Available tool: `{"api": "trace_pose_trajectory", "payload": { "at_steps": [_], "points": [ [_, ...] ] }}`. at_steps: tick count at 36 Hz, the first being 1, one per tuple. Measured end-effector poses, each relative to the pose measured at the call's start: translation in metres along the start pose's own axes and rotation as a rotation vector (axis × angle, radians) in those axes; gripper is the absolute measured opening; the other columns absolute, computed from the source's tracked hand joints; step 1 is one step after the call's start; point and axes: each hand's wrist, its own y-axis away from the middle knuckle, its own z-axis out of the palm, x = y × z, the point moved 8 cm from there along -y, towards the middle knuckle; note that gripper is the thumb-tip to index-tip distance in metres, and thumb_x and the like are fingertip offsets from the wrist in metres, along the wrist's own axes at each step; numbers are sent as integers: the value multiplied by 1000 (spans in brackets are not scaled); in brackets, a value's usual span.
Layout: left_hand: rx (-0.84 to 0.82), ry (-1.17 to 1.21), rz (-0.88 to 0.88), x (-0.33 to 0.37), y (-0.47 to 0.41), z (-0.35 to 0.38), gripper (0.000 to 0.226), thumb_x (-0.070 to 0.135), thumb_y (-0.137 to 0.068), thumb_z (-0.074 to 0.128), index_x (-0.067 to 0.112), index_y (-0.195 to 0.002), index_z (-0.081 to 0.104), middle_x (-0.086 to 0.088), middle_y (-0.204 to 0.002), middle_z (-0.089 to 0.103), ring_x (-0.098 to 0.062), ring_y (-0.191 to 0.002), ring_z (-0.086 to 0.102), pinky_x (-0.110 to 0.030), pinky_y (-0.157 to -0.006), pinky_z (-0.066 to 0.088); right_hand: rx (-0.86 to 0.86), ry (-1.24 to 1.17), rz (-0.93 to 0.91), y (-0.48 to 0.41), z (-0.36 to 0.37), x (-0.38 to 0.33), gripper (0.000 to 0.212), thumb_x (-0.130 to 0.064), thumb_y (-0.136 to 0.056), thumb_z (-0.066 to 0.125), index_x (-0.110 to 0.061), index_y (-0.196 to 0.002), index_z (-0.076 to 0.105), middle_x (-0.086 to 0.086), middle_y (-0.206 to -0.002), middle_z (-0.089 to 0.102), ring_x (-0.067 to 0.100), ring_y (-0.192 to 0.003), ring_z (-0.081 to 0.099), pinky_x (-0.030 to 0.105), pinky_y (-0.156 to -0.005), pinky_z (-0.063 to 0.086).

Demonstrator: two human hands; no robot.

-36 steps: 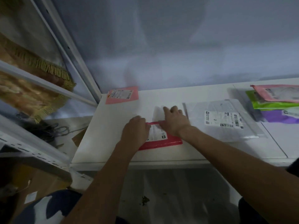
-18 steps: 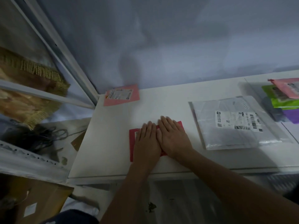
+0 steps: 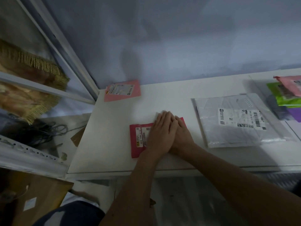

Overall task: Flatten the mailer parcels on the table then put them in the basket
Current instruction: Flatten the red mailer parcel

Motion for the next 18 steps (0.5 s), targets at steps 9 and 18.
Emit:
{"api": "trace_pose_trajectory", "payload": {
  "at_steps": [9, 18],
  "points": [
    [-68, 33, -31, -31, 20, -16, 81, 57, -85, -13, 13, -153, -1, -3, -161, -4, -13, -147, -10, -27, -116, -14, 23, 108, -61, -14, 17, 5, 79, -55, -86, -6, -15, -154, -6, 10, -162, -7, 25, -149, -9, 43, -121, -1],
    [-8, -165, -53, -55, 40, -28, 94, 57, -87, -25, 7, -151, 23, -11, -158, 20, -23, -147, 12, -36, -116, -3, 45, 25, -16, -18, 20, 6, 76, -47, -89, -13, -11, -154, 8, 10, -161, 4, 25, -149, 1, 42, -122, 2]
  ]
}}
